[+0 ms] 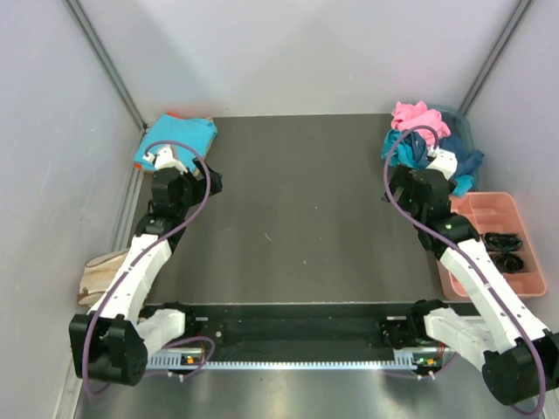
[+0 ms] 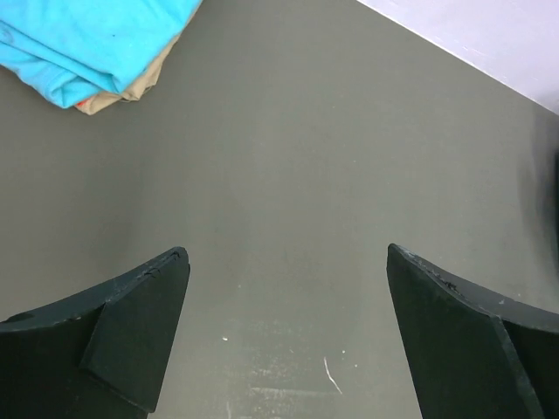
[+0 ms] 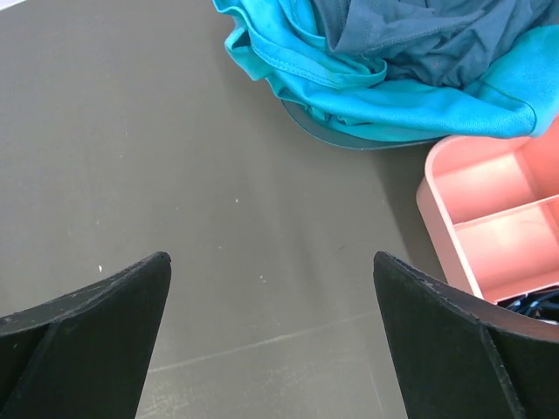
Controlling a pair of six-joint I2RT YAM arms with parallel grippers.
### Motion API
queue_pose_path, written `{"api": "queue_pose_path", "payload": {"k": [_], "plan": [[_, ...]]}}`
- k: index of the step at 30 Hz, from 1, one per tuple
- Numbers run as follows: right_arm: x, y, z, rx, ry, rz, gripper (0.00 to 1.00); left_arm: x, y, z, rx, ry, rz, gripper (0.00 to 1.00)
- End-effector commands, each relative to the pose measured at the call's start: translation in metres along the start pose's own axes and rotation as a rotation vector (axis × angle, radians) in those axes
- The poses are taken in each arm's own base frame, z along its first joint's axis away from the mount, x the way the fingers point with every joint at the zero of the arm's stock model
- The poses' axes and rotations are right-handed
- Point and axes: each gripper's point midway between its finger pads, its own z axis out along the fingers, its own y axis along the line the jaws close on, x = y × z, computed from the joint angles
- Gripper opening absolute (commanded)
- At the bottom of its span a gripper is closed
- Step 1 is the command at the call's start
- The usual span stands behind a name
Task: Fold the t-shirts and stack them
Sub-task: Grab the tshirt from the pile
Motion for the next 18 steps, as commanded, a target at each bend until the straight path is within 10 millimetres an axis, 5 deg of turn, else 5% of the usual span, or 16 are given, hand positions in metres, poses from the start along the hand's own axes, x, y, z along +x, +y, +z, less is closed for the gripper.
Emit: {"api": "queue_pose_path", "payload": {"k": [1, 9, 18], "plan": [[-0.014, 0.003, -0.007, -0.025, -0.066, 0.003, 0.99, -0.014, 0.002, 0.002, -0.018, -0.060, 0.026, 0.99], [-0.027, 0.011, -0.011, -0.059, -0.078, -0.013, 0.99, -0.016, 0.008, 0.005, -0.060, -0.065, 0.013, 0.99], [-0.107, 0.037, -0.008, -0.062, -0.180, -0.095, 0.99, -0.004, -0.009, 0.003, 0.049, -0.021, 0.025, 0.99]]}}
